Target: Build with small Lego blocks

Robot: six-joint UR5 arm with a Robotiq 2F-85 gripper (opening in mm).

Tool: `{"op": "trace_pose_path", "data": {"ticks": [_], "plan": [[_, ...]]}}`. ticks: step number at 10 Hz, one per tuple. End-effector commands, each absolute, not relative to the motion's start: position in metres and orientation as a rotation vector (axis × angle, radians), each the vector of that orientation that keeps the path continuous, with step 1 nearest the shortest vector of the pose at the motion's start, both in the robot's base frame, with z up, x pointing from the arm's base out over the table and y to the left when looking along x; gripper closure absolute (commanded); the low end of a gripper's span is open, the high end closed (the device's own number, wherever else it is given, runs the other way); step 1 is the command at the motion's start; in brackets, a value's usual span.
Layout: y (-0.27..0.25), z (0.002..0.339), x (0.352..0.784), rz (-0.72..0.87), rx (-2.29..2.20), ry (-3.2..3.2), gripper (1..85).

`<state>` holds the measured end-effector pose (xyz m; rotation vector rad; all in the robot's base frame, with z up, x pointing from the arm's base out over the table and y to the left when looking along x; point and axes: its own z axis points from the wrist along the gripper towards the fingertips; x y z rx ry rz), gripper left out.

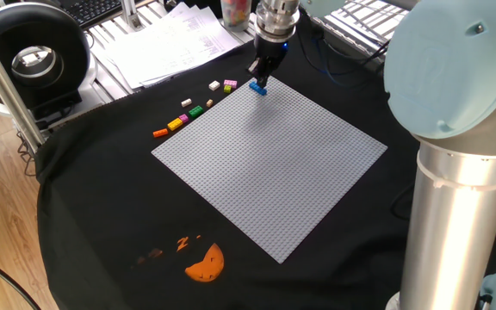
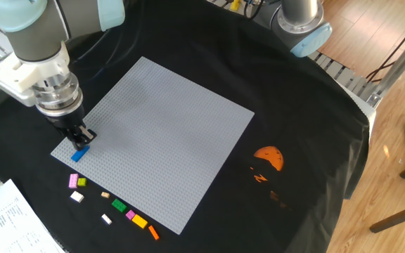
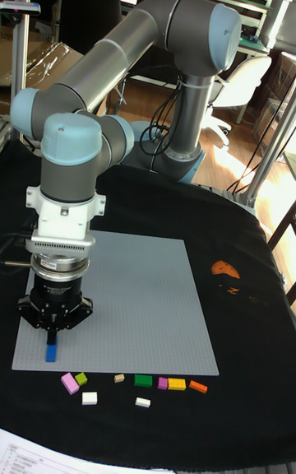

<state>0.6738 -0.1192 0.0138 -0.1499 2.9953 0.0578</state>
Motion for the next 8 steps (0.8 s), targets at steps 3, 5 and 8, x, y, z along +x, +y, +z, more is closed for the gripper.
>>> {"op": "trace_pose_path", "data": {"ticks": [3,5,8], "plan": [[-0.119,0.008,0.679,0.067,-0.128,2.982,81.3],[-0.120,0.010,0.678,0.065,-0.128,2.984,81.7],[-0.123,0.032,0.665,0.069,-0.147,3.021,77.7]]}}
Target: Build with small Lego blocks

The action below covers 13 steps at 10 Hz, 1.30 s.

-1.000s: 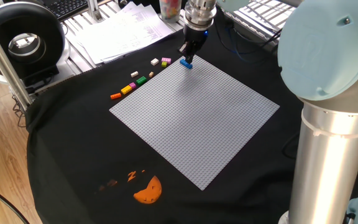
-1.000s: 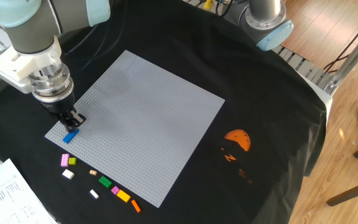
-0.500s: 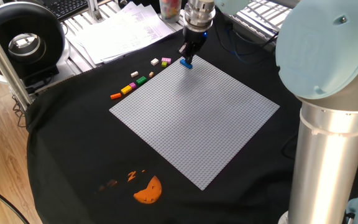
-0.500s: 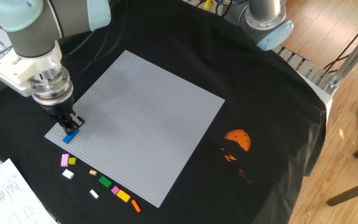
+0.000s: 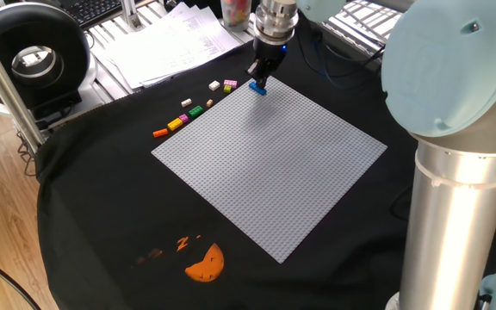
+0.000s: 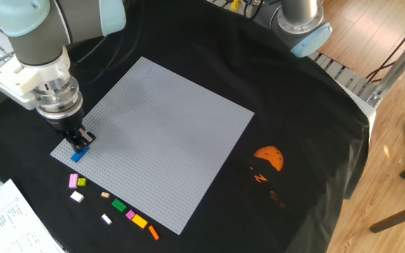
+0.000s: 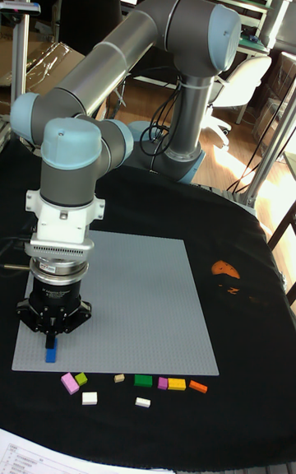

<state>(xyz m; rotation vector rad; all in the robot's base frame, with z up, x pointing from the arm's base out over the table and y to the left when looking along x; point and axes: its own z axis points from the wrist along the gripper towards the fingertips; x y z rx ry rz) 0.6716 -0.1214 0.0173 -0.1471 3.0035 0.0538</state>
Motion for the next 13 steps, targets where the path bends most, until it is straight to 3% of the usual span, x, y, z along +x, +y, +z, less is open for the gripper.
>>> {"op": "trace_pose_path", "data": {"ticks": [1,7,13], "plan": [[-0.124,0.038,0.663,0.083,-0.165,3.028,75.7],[-0.101,0.047,0.684,0.159,-0.193,2.984,60.7],[-0.107,0.037,0.707,0.023,-0.356,2.951,60.3]]}}
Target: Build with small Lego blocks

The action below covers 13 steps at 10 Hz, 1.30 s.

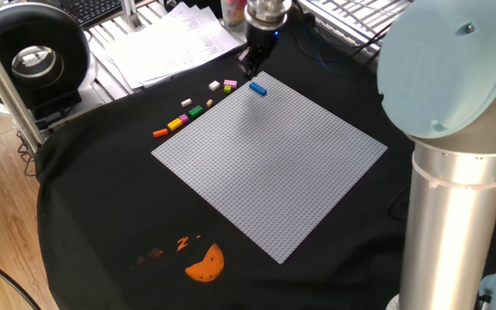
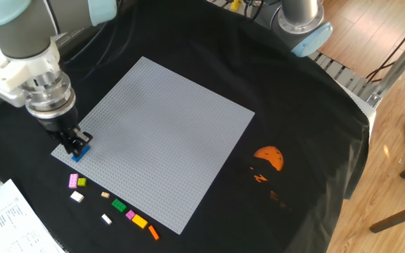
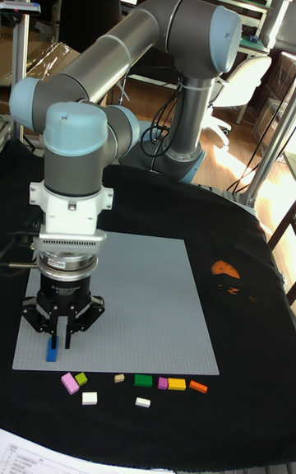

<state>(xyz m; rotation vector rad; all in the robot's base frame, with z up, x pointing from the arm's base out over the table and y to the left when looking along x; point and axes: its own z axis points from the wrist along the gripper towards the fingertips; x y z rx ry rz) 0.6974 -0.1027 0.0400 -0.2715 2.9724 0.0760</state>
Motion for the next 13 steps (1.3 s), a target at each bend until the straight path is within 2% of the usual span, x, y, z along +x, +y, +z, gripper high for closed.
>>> {"op": "trace_pose_path", "data": {"ticks": [1,8,13], "plan": [[-0.107,0.034,0.708,0.018,-0.422,2.945,60.3],[-0.096,0.026,0.701,0.061,-0.570,2.964,53.0],[-0.089,0.026,0.709,0.050,-0.624,2.959,52.3]]}}
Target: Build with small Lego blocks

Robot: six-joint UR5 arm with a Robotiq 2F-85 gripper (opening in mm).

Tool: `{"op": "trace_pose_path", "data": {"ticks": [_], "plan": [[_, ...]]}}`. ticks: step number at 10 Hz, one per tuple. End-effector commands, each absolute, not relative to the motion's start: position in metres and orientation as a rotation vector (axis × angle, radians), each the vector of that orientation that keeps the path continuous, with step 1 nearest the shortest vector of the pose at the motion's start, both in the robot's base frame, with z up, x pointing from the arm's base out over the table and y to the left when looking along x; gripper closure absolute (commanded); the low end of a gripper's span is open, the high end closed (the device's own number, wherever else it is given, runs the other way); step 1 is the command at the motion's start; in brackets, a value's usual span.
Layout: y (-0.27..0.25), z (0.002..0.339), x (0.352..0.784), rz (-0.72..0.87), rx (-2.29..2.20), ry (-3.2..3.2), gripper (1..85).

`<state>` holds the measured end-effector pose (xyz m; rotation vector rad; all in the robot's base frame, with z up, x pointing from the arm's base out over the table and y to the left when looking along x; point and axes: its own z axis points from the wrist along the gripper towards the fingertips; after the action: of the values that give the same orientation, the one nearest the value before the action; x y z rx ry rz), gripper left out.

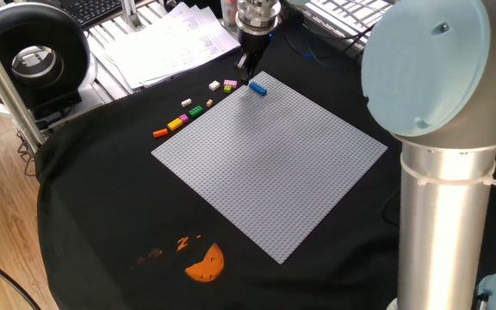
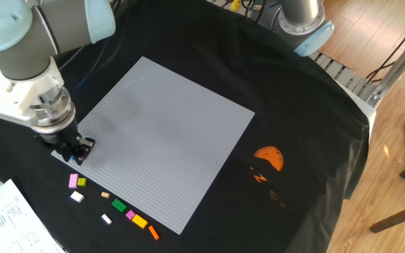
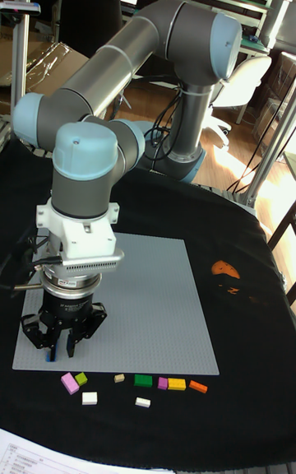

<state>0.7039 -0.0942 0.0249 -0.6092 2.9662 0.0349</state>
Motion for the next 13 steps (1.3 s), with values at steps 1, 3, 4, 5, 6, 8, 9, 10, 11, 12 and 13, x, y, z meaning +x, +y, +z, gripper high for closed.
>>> {"op": "trace_pose_path", "data": {"ticks": [1,3,4,5,6,8,9,10,11,12,13], "plan": [[-0.087,0.026,0.711,0.046,-0.627,2.960,52.0],[-0.087,0.021,0.716,0.044,-0.654,2.954,51.3],[-0.087,0.017,0.715,0.048,-0.693,2.955,49.7],[-0.089,0.015,0.714,0.060,-0.738,2.963,48.0],[-0.090,0.014,0.715,0.065,-0.763,2.964,46.0],[-0.089,0.012,0.717,0.065,-0.772,2.963,44.0],[-0.088,0.010,0.719,0.064,-0.774,2.961,44.0],[-0.089,0.008,0.721,0.060,-0.776,2.958,44.0],[-0.088,0.008,0.724,0.068,-0.769,2.953,44.0],[-0.089,0.008,0.726,0.068,-0.769,2.953,44.3],[-0.087,0.010,0.731,0.073,-0.769,2.954,44.7]]}}
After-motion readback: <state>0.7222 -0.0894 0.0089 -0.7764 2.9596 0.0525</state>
